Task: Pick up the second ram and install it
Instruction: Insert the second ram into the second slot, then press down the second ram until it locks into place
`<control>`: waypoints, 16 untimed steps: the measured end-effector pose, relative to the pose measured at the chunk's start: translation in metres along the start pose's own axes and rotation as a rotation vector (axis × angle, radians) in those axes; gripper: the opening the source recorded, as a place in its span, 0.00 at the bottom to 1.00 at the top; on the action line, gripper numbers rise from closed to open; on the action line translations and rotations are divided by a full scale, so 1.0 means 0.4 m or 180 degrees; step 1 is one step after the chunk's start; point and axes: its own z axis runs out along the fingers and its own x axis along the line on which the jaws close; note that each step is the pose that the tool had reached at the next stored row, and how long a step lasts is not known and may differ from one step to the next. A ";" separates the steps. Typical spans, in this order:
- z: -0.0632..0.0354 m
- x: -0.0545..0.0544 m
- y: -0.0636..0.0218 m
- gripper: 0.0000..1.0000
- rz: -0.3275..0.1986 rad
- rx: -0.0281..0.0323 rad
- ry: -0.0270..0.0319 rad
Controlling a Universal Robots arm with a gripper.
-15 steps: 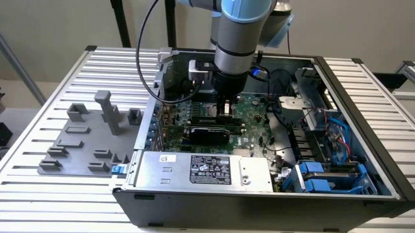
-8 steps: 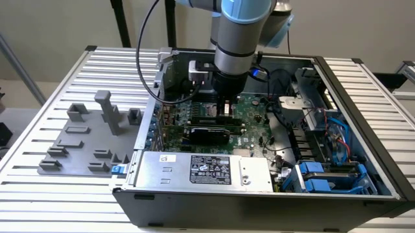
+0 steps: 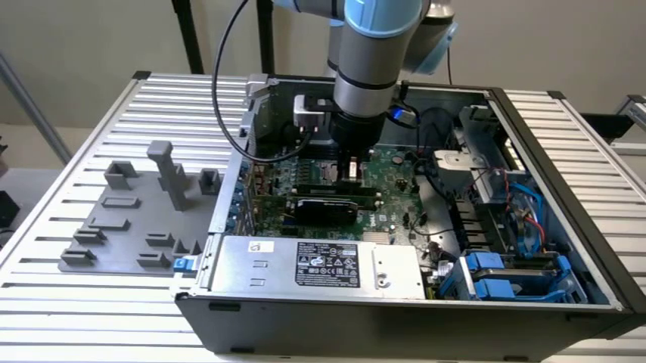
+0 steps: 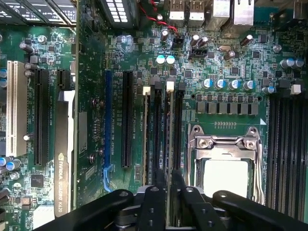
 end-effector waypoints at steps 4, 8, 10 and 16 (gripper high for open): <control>-0.021 -0.001 0.001 1.00 0.0000 0.0000 0.0000; -0.049 -0.001 0.004 1.00 0.0000 0.0000 0.0000; -0.054 -0.001 0.005 1.00 0.0000 0.0000 0.0000; -0.054 -0.001 0.005 0.00 0.0000 0.0000 0.0000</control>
